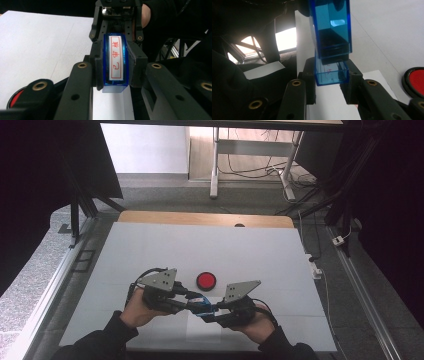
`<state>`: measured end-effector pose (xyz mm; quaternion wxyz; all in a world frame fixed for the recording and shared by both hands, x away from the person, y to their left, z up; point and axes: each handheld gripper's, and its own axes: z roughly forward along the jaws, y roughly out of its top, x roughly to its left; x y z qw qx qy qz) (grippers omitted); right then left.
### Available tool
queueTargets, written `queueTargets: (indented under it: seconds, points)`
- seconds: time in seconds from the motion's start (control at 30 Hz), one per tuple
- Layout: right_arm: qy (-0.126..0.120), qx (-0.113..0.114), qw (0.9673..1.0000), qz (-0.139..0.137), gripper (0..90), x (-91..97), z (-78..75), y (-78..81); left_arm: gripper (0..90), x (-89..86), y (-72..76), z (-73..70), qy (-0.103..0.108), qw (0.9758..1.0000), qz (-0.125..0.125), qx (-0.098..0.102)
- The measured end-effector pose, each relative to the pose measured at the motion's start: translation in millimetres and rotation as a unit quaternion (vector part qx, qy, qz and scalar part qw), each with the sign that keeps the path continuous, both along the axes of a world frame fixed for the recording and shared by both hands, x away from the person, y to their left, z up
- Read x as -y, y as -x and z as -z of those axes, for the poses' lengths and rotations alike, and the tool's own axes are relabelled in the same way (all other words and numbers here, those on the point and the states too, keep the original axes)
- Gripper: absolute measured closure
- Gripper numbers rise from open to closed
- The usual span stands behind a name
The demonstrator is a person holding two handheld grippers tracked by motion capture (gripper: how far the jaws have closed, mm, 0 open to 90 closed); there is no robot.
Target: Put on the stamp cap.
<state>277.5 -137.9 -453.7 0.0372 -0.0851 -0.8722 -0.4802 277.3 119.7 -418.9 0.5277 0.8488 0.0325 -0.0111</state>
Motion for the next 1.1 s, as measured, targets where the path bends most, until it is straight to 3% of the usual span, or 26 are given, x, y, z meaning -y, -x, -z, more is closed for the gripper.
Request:
queueTargets:
  seconds: [0.47,0.77,1.1]
  points:
    - [-0.008,-0.001,0.9998,-0.021,68.1,-3.7,-1.2,2.3,70.2,1.9,0.7,2.3,-0.001,0.9996,0.027,0.003]
    - [-0.018,-0.001,0.9995,-0.027,68.5,-2.7,-3.2,3.7,70.2,-1.3,-3.6,7.6,0.034,0.9983,0.037,-0.029]
    - [-0.038,-0.008,0.9989,-0.027,68.7,-1.7,-4.2,4.5,70.2,-4.6,-7.7,13.3,0.073,0.9946,0.042,-0.061]
